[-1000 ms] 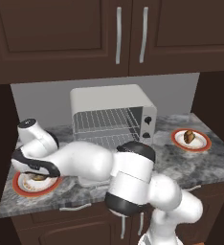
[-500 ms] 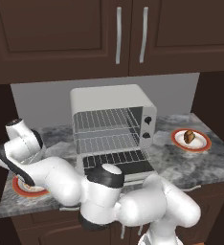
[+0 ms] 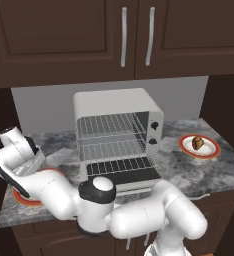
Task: Open the toaster oven door. Place the bread on the top rack in the toaster oven and place the chicken drumstick on the bottom rack.
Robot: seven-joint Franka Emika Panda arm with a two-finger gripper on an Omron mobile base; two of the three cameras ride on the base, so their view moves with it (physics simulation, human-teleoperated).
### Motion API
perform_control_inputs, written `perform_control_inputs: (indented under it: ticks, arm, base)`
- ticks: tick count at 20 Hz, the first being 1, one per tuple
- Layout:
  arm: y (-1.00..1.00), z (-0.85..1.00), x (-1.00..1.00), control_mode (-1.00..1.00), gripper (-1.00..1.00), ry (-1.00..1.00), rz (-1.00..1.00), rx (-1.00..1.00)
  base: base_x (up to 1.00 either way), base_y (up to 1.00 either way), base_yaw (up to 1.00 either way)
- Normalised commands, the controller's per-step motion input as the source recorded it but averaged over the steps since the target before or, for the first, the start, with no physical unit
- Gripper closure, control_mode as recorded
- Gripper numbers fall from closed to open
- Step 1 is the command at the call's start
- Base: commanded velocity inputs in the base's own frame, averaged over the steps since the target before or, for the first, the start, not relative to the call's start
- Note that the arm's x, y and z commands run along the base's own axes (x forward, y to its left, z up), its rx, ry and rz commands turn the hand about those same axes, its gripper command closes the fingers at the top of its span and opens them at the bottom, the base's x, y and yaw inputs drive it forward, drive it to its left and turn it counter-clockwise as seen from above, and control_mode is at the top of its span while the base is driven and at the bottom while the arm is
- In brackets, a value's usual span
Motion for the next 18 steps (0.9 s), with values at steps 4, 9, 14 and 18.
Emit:
perform_control_inputs:
  ticks: [4, 9, 14, 18]
  arm:
    - [-0.12, -0.18, 0.00, -1.00, -1.00, 0.00, 0.06, -0.01]
    - [-0.17, -0.12, -0.01, -1.00, -1.00, 0.00, 0.03, 0.00]
    - [-0.15, -0.20, -0.05, -1.00, -1.00, -0.03, 0.02, 0.00]
    - [-0.07, -0.22, -0.04, -1.00, -1.00, -0.04, 0.02, 0.00]
  base:
    - [0.00, 0.00, 0.00]
    - [0.00, 0.00, 0.00]
    - [0.00, 0.00, 0.00]
    - [0.00, 0.00, 0.00]
